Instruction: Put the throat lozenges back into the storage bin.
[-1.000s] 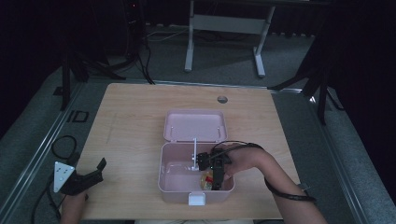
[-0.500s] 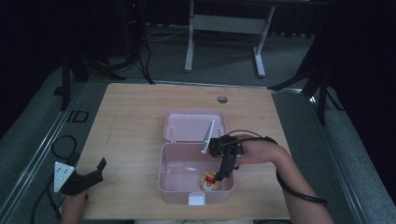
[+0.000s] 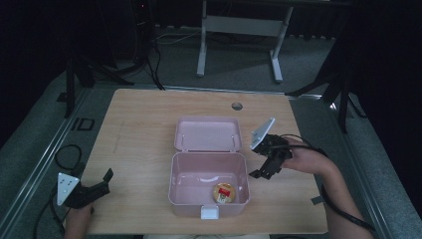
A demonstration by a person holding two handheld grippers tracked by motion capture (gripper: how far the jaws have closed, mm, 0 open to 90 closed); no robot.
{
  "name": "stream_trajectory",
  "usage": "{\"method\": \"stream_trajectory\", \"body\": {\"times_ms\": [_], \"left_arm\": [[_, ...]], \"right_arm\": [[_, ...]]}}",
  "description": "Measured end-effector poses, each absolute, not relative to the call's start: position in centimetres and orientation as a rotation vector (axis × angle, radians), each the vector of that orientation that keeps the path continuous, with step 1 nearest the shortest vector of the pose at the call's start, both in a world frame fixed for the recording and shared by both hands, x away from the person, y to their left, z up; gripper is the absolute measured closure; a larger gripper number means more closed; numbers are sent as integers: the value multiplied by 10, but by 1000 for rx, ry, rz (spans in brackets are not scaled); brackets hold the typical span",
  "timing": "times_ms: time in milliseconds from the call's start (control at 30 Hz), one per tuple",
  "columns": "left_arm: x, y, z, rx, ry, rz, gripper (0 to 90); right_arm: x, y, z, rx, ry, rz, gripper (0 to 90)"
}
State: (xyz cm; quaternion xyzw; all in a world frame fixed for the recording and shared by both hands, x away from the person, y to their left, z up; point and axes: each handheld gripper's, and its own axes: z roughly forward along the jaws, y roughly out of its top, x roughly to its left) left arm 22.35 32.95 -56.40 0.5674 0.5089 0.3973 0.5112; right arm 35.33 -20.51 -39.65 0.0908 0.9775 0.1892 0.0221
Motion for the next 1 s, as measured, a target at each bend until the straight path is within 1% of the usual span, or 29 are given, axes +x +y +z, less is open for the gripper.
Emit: {"method": "stream_trajectory", "body": {"times_ms": [133, 300, 333, 433, 600, 833, 1000], "left_arm": [[224, 329, -564, 1367, 1227, 959, 5], [224, 329, -564, 1368, 1228, 958, 5], [224, 329, -564, 1368, 1228, 958, 5], [224, 329, -564, 1367, 1228, 957, 5], [224, 329, -564, 1368, 1228, 955, 5], [223, 329, -564, 1367, 1227, 955, 5], [223, 329, -564, 1366, 1225, 955, 5]], "right_arm": [[359, -224, -415, 367, 3020, 614, 130], [368, -243, -446, 473, 2969, 661, 130], [368, -243, -446, 473, 2969, 661, 130], [376, -256, -475, 574, 2883, 728, 129], [383, -267, -506, 728, 2765, 815, 121], [389, -293, -525, 959, 2468, 924, 118], [385, -308, -533, 1074, 2286, 891, 112]]}}
